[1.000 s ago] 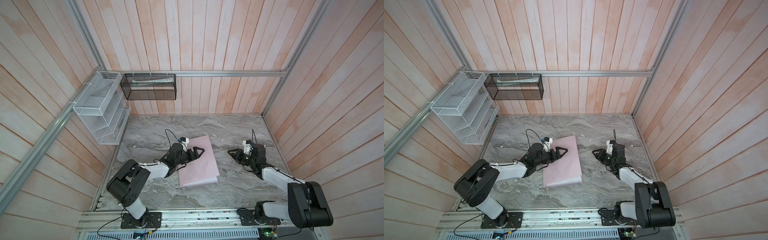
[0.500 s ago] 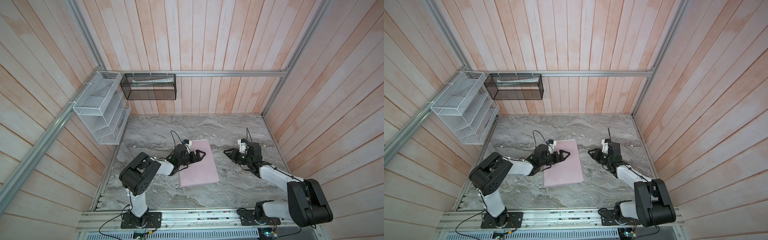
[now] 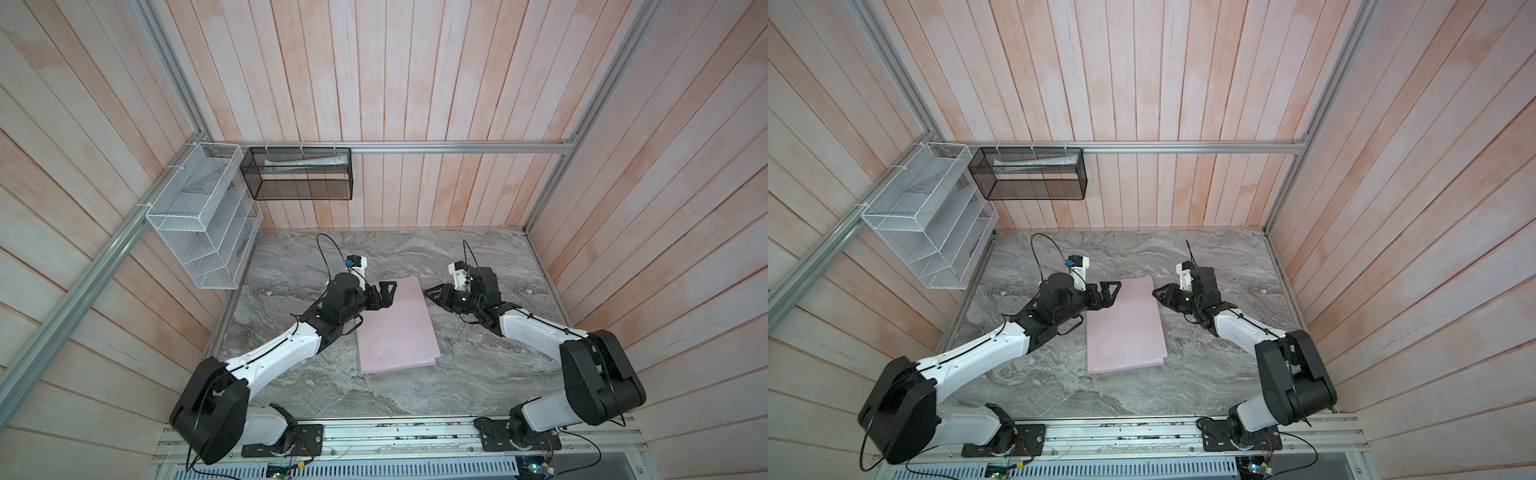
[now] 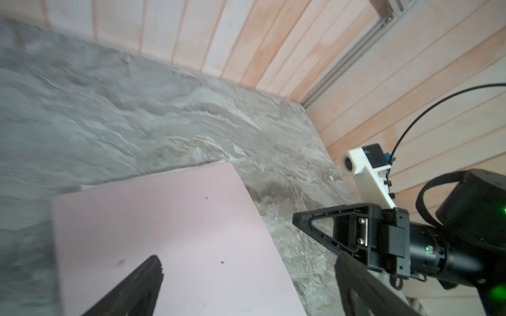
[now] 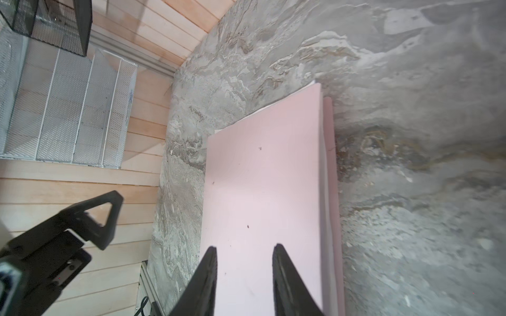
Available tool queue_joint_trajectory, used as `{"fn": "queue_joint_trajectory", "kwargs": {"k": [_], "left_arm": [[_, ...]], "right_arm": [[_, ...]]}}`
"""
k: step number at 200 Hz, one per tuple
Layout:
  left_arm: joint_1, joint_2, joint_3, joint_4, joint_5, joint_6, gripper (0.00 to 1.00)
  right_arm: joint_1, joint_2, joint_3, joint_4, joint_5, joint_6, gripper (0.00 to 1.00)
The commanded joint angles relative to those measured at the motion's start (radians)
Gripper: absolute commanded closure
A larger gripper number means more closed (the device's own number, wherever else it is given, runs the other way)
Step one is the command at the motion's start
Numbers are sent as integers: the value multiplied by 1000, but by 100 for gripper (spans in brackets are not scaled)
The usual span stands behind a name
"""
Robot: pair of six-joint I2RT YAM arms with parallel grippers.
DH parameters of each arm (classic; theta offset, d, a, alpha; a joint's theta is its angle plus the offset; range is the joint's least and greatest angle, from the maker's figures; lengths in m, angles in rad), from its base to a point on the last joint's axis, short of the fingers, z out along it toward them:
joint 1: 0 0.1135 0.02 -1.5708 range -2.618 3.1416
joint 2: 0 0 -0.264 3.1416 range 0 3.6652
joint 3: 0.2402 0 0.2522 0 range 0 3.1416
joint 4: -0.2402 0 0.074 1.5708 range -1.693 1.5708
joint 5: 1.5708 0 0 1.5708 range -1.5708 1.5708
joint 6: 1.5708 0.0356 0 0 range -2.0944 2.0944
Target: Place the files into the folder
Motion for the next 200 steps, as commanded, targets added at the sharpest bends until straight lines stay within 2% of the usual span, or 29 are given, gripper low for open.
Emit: {"fn": "queue_joint_trajectory", "kwargs": {"k": [1, 19, 43, 81, 118, 155, 167, 181, 191, 200], "left_arm": [[7, -140, -92, -102, -268, 78, 0], [12, -264, -166, -80, -385, 123, 0], [12, -383, -288, 45, -515, 232, 0], [47, -445, -473, 330, -735, 439, 0], [230, -391, -536, 392, -684, 432, 0], [295, -247, -587, 557, -688, 466, 0], [340, -199, -604, 624, -644, 449, 0], [424, -129, -617, 702, -528, 408, 0], [439, -122, -568, 587, -527, 371, 0], [466, -114, -570, 604, -479, 375, 0]], "right_arm": [[39, 40, 57, -29, 35, -40, 68], [64, 83, 96, -22, 23, -54, 68], [101, 144, 168, -39, -9, -118, 68], [116, 197, 245, -85, -12, -164, 68], [114, 176, 267, -130, 92, -237, 67], [110, 169, 276, -149, 183, -271, 65], [110, 161, 272, -149, 215, -288, 64], [112, 138, 231, -112, 287, -327, 56], [115, 110, 174, -57, 332, -357, 50], [113, 80, 110, 9, 358, -389, 47]]}}
